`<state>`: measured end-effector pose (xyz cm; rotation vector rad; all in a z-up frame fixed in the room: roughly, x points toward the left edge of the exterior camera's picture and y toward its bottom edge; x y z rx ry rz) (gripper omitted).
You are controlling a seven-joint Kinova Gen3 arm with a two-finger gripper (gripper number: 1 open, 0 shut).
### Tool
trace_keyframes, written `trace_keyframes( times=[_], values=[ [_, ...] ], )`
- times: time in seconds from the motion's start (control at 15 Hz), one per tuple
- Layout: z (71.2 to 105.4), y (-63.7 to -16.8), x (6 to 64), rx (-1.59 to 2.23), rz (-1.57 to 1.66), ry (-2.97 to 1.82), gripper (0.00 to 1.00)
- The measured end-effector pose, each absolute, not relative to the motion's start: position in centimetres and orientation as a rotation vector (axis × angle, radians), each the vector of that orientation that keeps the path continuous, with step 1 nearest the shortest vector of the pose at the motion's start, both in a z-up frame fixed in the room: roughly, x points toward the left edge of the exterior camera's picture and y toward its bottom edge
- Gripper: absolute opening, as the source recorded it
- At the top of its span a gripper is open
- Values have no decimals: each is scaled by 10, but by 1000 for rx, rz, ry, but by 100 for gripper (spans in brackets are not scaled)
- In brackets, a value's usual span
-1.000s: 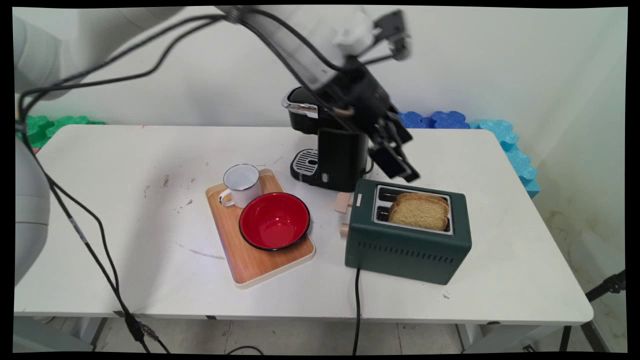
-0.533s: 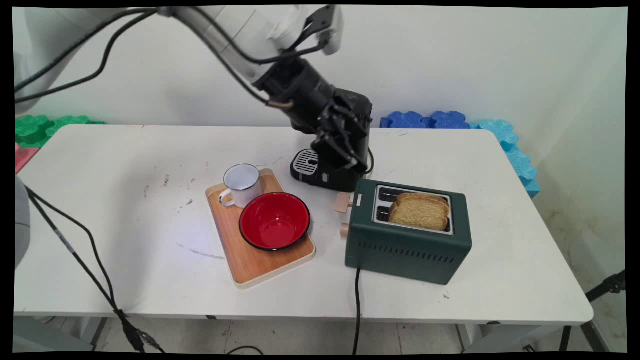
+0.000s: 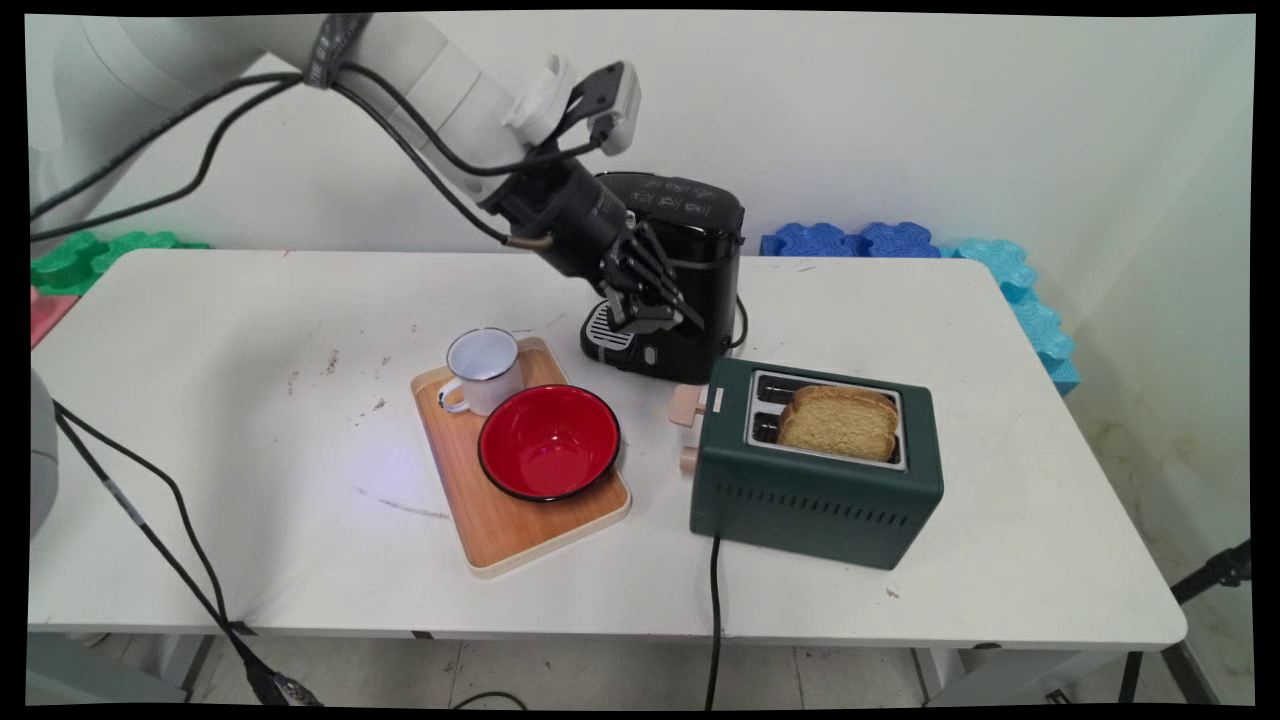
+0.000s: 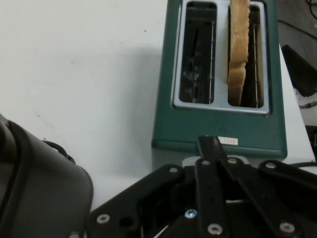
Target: Press the toaster switch
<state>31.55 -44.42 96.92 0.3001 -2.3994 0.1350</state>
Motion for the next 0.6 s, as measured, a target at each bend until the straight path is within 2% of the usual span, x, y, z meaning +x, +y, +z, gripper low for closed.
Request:
trace_keyframes(
  times=[0.6],
  values=[
    [930,-450,317,301,76,-2424,0]
  ],
)
